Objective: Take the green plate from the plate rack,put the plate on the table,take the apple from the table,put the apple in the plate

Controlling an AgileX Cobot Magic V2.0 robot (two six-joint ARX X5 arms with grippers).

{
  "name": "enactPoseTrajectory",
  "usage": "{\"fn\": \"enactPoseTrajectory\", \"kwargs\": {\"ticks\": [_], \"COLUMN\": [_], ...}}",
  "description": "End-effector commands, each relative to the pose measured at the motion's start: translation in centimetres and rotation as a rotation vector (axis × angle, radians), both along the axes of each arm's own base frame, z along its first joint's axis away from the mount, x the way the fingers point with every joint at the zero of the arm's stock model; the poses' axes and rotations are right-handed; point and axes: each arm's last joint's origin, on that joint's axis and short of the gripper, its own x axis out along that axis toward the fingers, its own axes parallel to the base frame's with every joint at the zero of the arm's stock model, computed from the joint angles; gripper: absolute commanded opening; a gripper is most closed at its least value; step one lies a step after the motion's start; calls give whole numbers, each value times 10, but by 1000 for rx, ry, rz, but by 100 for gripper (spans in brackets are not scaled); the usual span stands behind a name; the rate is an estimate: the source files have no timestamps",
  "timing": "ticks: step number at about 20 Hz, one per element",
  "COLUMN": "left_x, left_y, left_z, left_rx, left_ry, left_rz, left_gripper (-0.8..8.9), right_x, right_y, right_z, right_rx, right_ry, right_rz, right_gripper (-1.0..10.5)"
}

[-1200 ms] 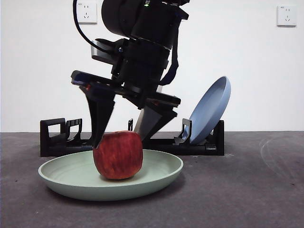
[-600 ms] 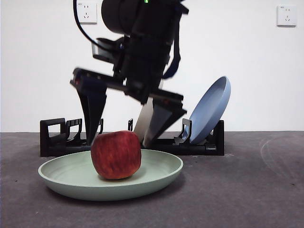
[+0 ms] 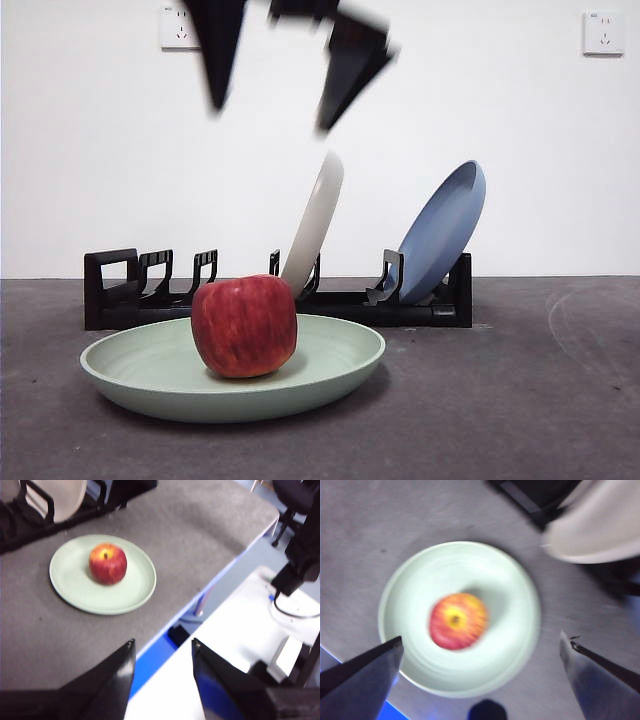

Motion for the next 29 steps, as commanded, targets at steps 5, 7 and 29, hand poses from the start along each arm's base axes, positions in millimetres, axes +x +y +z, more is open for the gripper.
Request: {"fn": "enactPoseTrajectory", "kwargs": {"ticks": [5, 7, 29], "left_x": [4, 5, 46], "left_y": [-4, -6, -81], "left_z": [10, 12, 16], "left_rx": [-99, -109, 103], "left_ry": [-69, -78, 17], "left_rz": [41, 48, 56], "left_gripper": [188, 188, 164], "right_x": [-32, -45, -177], "right_y": [-36, -50, -205], "right_z": [63, 79, 54], "right_rx": [70, 121, 288], "right_ry": [-85, -106, -84], "right_rz": [48, 47, -148], "right_gripper": [558, 558, 228]}}
